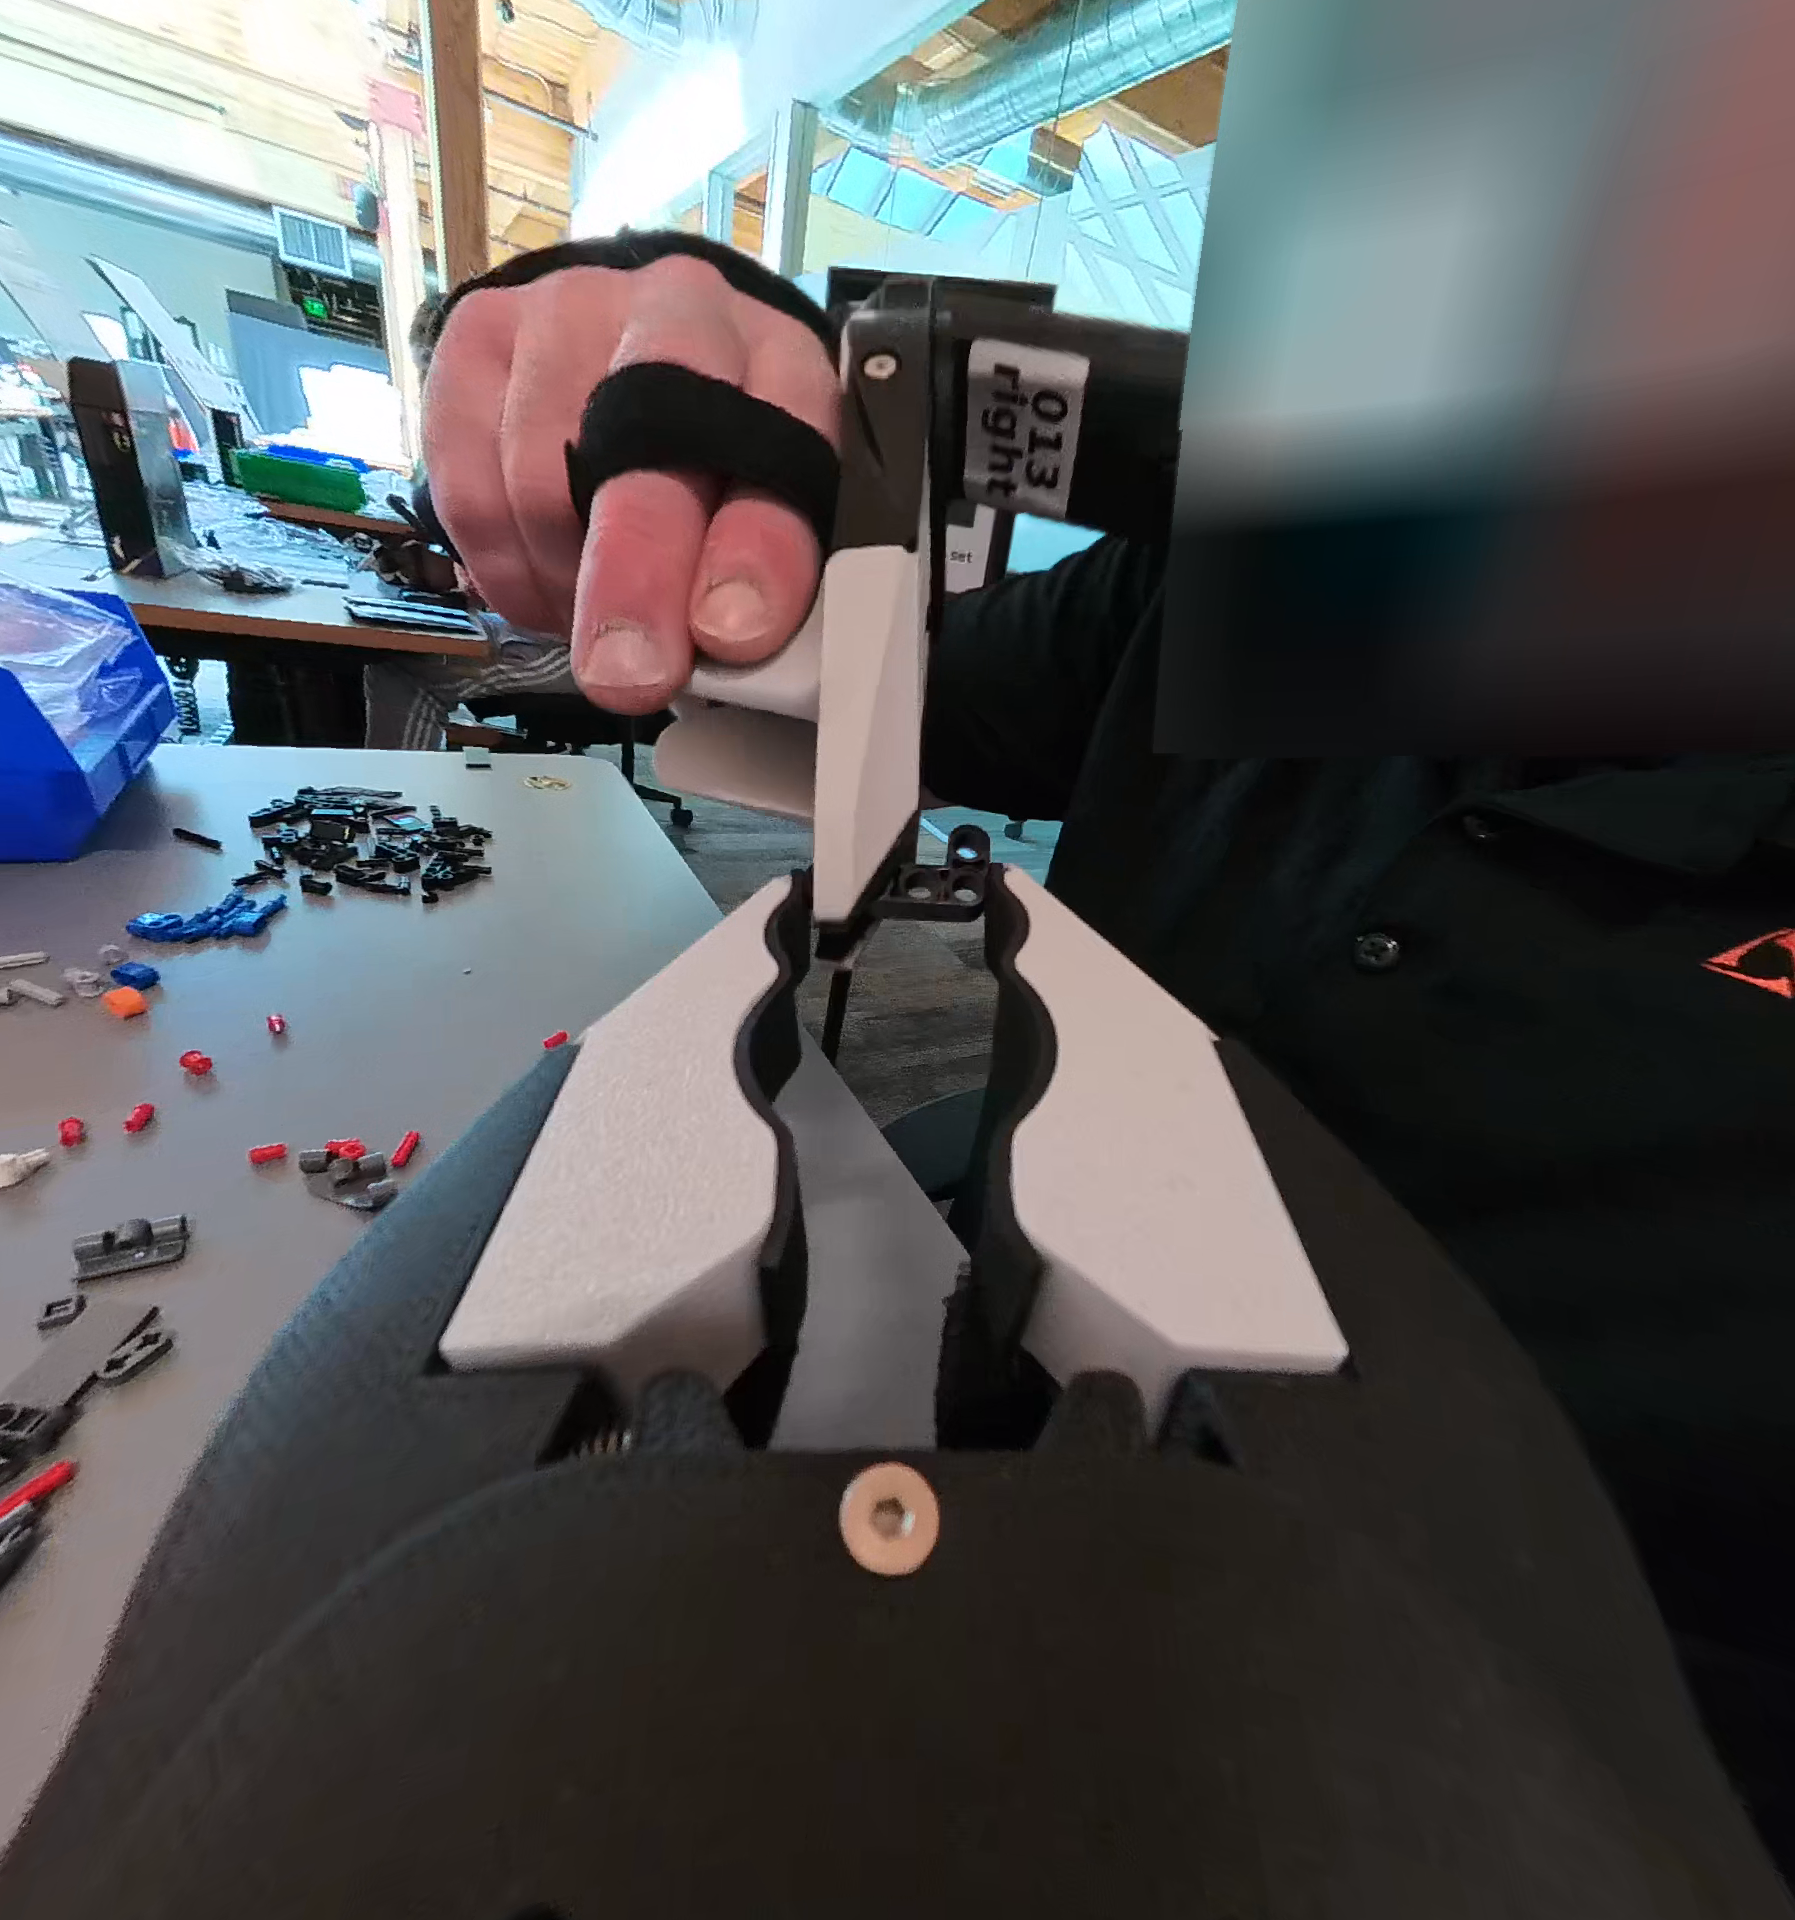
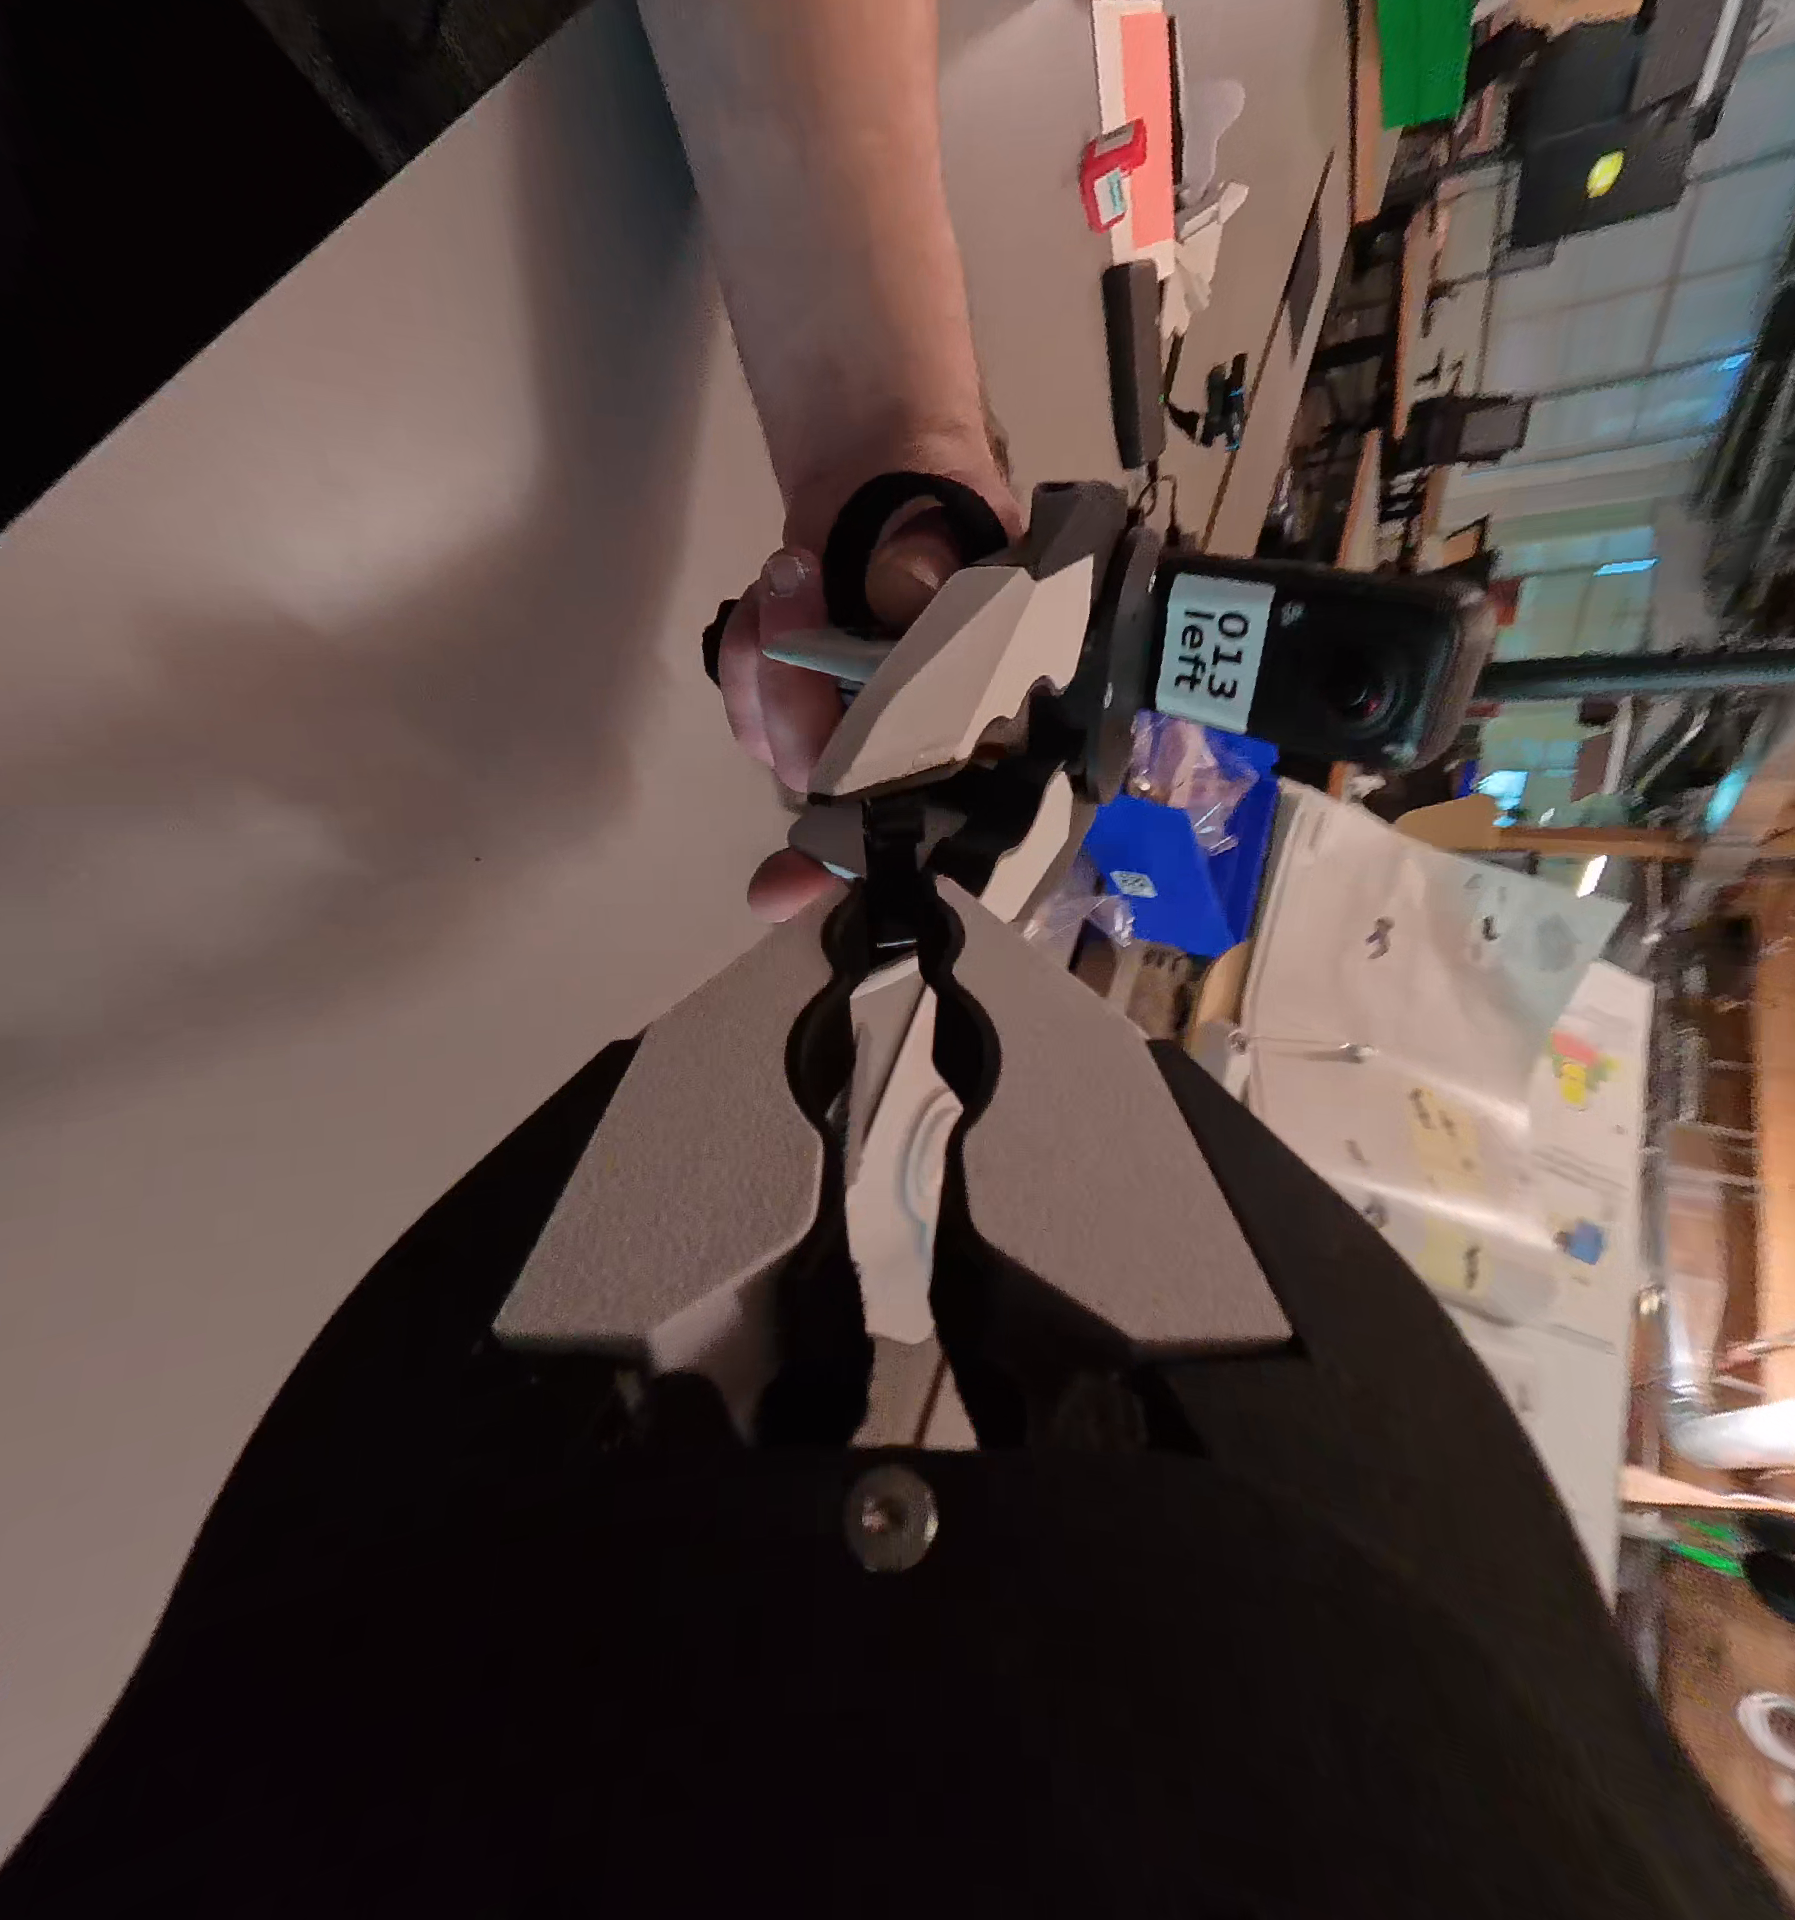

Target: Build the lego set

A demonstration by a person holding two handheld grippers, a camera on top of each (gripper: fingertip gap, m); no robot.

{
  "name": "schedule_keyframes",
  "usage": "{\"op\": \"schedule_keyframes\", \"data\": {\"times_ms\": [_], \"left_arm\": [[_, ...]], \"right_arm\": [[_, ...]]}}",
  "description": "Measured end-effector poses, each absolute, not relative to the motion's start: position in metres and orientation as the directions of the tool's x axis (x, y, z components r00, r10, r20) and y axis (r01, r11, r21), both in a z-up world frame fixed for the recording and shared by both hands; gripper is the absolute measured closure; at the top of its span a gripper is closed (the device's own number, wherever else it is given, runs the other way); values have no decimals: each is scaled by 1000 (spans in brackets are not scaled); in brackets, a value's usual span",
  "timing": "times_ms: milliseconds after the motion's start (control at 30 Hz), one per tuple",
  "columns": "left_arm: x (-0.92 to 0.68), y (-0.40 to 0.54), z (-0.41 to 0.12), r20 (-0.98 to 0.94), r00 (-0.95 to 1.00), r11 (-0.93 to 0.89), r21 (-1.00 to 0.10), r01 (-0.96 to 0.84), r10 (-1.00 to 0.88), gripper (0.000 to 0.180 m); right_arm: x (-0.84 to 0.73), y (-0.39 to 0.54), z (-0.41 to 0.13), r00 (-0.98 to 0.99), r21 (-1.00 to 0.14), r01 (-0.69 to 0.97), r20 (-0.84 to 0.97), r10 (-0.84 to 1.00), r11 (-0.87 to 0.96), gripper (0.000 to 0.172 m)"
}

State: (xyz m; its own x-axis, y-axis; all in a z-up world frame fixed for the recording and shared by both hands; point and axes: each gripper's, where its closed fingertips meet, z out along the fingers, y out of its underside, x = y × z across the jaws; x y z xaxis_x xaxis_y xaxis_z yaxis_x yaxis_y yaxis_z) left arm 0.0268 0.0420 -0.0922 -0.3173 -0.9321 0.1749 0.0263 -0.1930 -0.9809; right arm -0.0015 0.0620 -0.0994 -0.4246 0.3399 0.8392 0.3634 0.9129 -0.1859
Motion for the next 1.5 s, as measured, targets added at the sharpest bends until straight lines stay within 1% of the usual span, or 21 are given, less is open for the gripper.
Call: {"op": "schedule_keyframes", "data": {"times_ms": [67, 100, 167, 200, 300, 367, 433, 500, 567, 700, 833, 867, 967, 1033, 1067, 1133, 1233, 1300, 1367, 1467, 1500], "left_arm": [[29, 48, -92, 176, -276, -192, -981, 28, -945, 148], [30, 54, -97, 151, -225, -155, -988, 0, -962, 146], [30, 66, -112, 54, -102, -42, -992, -121, -993, 139], [26, 72, -111, -2, -42, 8, -990, -144, -999, 139], [20, 83, -108, -288, 117, 252, -935, -250, -950, 140], [25, 85, -112, -506, 169, 431, -835, -343, -846, 141], [36, 86, -124, -648, 157, 534, -722, -440, -745, 137], [44, 91, -131, -772, 156, 615, -595, -517, -616, 137], [48, 92, -137, -844, 119, 661, -490, -568, -522, 136], [54, 87, -144, -896, 80, 706, -397, -587, -437, 147], [59, 80, -158, -894, 18, 723, -373, -581, -447, 159], [60, 78, -162, -893, 0, 730, -369, -576, -451, 165], [62, 74, -166, -882, -16, 731, -381, -566, -472, 166], [62, 75, -166, -866, 6, 713, -416, -564, -500, 167], [61, 79, -165, -860, 31, 699, -434, -569, -509, 167], [58, 85, -159, -812, 107, 643, -528, -554, -574, 167], [50, 98, -150, -720, 203, 551, -655, -518, -664, 167], [50, 102, -147, -653, 237, 498, -723, -479, -720, 167], [52, 104, -146, -610, 253, 462, -758, -460, -751, 167], [53, 105, -145, -589, 273, 439, -776, -452, -761, 167], [53, 106, -145, -592, 278, 440, -774, -455, -756, 167]], "right_arm": [[3, 67, -101, -428, -246, 404, 801, 419, 881, 167], [6, 70, -101, -429, -292, 429, 767, 478, 855, 167], [15, 83, -105, -432, -395, 515, 648, 628, 761, 167], [22, 89, -111, -440, -439, 565, 557, 705, 699, 167], [39, 98, -129, -446, -551, 667, 245, 861, 502, 166], [47, 99, -141, -453, -573, 707, 82, 888, 414, 166], [51, 94, -150, -466, -570, 737, -42, 884, 362, 166], [54, 90, -159, -477, -539, 769, -126, 870, 344, 166], [57, 85, -166, -492, -498, 795, -197, 848, 346, 166], [62, 76, -176, -511, -443, 824, -313, 800, 353, 166], [66, 69, -184, -515, -399, 842, -392, 763, 363, 166], [67, 67, -185, -517, -396, 842, -403, 755, 366, 166], [69, 63, -188, -511, -388, 850, -440, 738, 357, 166], [67, 65, -190, -499, -393, 853, -421, 758, 343, 163], [62, 71, -188, -489, -410, 849, -368, 790, 334, 153], [56, 89, -179, -462, -443, 830, -202, 864, 340, 138], [54, 99, -153, -446, -517, 740, 103, 889, 430, 146], [54, 100, -147, -412, -510, 718, 238, 879, 474, 151], [52, 101, -150, -380, -492, 720, 312, 871, 490, 151], [51, 104, -157, -356, -475, 737, 331, 874, 481, 166], [50, 104, -158, -356, -481, 732, 333, 873, 482, 167]]}}
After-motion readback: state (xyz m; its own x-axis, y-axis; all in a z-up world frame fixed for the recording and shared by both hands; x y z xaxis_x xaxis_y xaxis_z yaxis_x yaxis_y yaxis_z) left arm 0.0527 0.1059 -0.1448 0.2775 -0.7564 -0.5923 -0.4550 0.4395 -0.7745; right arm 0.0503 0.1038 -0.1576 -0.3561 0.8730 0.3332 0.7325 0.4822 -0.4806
